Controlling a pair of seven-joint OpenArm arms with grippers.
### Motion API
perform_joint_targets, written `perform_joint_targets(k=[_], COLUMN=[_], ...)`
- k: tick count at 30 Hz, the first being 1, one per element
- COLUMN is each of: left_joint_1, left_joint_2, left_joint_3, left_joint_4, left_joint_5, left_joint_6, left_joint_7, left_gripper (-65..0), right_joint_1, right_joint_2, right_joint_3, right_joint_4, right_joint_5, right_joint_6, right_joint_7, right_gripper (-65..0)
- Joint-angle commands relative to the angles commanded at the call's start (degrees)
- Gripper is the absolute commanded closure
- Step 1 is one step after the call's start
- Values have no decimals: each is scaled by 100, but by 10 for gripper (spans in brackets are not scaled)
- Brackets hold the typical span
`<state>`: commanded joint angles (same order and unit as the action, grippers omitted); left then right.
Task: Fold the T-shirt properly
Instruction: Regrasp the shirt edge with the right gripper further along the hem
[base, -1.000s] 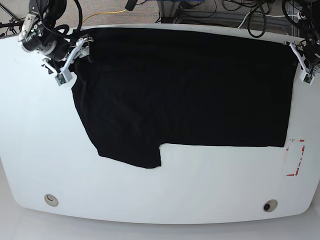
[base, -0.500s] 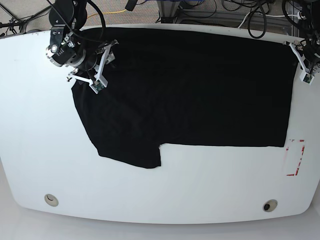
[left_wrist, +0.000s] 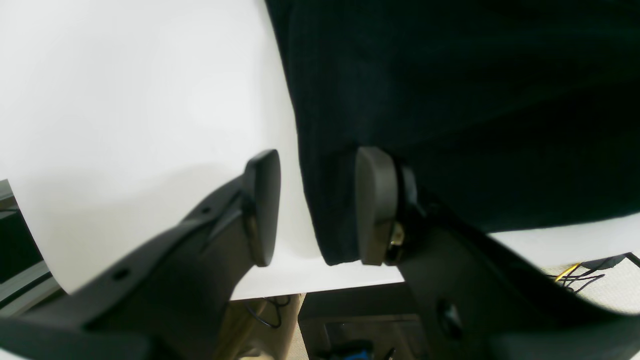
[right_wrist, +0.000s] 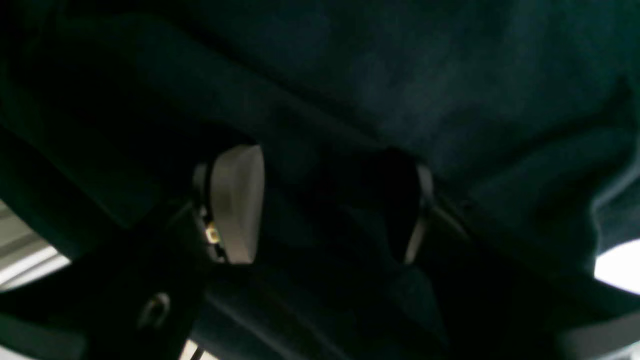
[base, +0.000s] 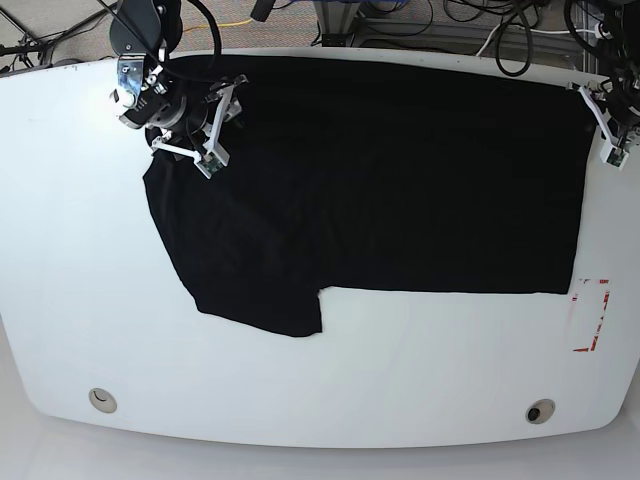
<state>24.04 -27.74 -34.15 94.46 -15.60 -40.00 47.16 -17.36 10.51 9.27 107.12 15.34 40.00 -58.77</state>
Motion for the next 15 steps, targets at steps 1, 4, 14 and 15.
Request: perform_joint_targets(k=[1, 4, 14, 15], left_joint_1=[0, 0, -62, -88], left_joint_2=[-9, -9, -9, -9], left_joint_3=[0, 9, 26, 26], left_joint_4=[-9, -9, -9, -9], left_joint_5=[0, 0, 0, 9], left_joint_6=[0, 0, 0, 0], left_joint_7=[0, 0, 0, 0], left_gripper=[-233, -233, -233, -233], right_joint_1=[-18, -9, -70, -70], right_joint_2=[0, 0, 0, 0], right_joint_3=[0, 0, 9, 9], right_joint_4=[0, 0, 484, 589], right_joint_5=[0, -35, 9, 9], right_joint_6=[0, 0, 0, 0], right_joint_7=[18, 18, 0, 0], right_gripper=[-192, -16, 0, 0])
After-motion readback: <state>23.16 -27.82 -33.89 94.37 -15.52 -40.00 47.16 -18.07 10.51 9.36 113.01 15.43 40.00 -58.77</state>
